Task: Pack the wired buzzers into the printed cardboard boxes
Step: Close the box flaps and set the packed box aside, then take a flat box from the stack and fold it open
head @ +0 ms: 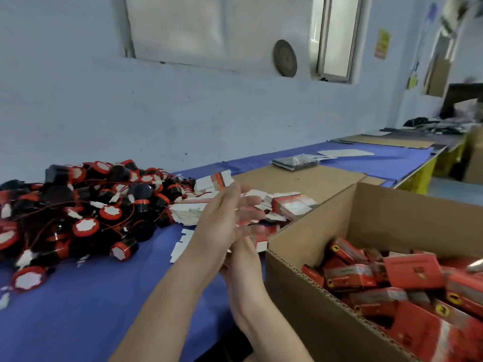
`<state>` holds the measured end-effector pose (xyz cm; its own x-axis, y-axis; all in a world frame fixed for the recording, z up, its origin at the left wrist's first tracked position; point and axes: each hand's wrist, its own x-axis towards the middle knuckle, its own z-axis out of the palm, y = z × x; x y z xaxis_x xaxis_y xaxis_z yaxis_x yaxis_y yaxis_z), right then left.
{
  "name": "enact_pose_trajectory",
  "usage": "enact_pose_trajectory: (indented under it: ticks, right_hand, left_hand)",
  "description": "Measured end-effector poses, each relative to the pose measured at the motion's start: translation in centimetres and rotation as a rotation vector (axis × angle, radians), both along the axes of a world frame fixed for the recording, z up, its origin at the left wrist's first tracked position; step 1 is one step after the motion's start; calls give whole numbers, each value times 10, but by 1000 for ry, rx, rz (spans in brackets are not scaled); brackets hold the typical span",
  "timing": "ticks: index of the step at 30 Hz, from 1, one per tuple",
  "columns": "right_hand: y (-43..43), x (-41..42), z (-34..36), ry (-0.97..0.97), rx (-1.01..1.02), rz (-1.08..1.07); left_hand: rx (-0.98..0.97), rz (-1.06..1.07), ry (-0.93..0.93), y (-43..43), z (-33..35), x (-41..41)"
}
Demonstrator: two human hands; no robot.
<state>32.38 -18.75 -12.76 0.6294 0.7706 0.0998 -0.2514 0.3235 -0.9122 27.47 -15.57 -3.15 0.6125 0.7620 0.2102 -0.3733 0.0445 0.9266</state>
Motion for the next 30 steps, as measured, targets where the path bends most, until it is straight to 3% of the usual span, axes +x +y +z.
enact_pose_trajectory:
  ticks: [7, 11, 13, 16, 18, 23, 30]
  right_hand:
    - [61, -58, -23, -407, -163, 227]
    - [89, -85, -33, -514, -263, 317]
    - [102, -87, -38, -700, -285, 287]
    - [121, -76, -47, -1152, -376, 139]
    - [131, -68, -47, -1291, -432, 57]
    - [157, -59, -49, -1371, -512, 67]
    - [181, -70, -58, -1325, -493, 142]
  left_hand:
    - [-95, 488, 174, 90, -75, -112]
    - [-57, 698, 383, 125, -111, -163]
    - [-14, 744, 453, 136, -122, -178]
    - [-1, 787, 521, 148, -143, -193]
    - [-9, 776, 569, 154, -150, -200]
    - [51, 746, 660, 158, -153, -208]
    - [104, 740, 753, 157, -156, -206]
